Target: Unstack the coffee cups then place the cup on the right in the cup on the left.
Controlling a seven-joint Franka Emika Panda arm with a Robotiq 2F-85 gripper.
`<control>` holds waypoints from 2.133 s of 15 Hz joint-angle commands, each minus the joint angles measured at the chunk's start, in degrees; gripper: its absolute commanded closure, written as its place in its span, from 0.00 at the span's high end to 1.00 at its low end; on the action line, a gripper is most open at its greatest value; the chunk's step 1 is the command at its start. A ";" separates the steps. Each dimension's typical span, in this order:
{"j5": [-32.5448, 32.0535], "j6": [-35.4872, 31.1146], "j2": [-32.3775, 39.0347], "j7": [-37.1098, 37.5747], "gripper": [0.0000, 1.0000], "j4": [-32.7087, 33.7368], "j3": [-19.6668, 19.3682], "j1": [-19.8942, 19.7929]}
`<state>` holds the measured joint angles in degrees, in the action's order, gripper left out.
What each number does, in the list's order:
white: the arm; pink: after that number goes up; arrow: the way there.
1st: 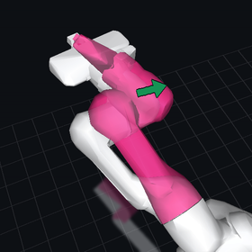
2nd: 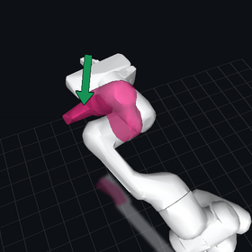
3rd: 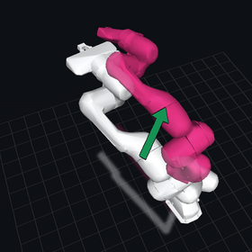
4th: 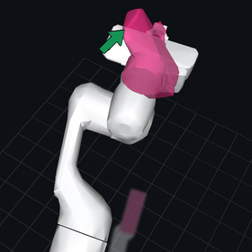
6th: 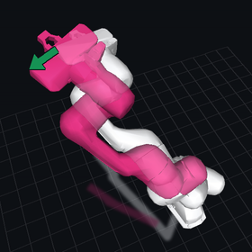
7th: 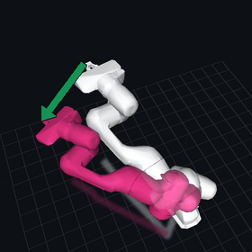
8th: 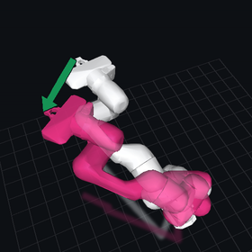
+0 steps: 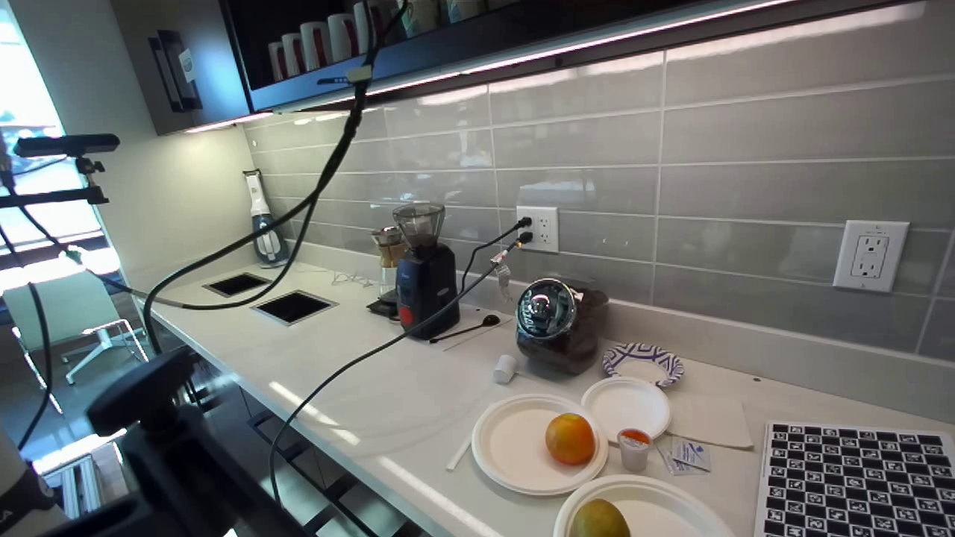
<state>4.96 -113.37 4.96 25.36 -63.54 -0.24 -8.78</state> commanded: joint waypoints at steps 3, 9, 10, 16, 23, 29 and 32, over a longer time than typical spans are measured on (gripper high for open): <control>-2.22 2.15 1.74 0.96 0.42 4.12 -0.26 0.13; -2.19 2.18 0.21 1.98 0.84 4.93 -0.29 0.26; -3.00 2.42 0.06 3.17 0.90 5.13 -0.45 0.28; -9.03 2.21 -0.07 10.93 1.00 4.92 -2.22 -0.33; -10.61 1.40 1.97 12.93 1.00 4.56 -3.96 -0.88; -10.41 2.64 3.73 12.70 1.00 4.60 -4.46 -0.72; -10.28 2.86 4.19 12.76 0.66 4.68 -4.52 -0.67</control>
<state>-4.19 -111.77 8.66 36.78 -59.77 -4.57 -9.68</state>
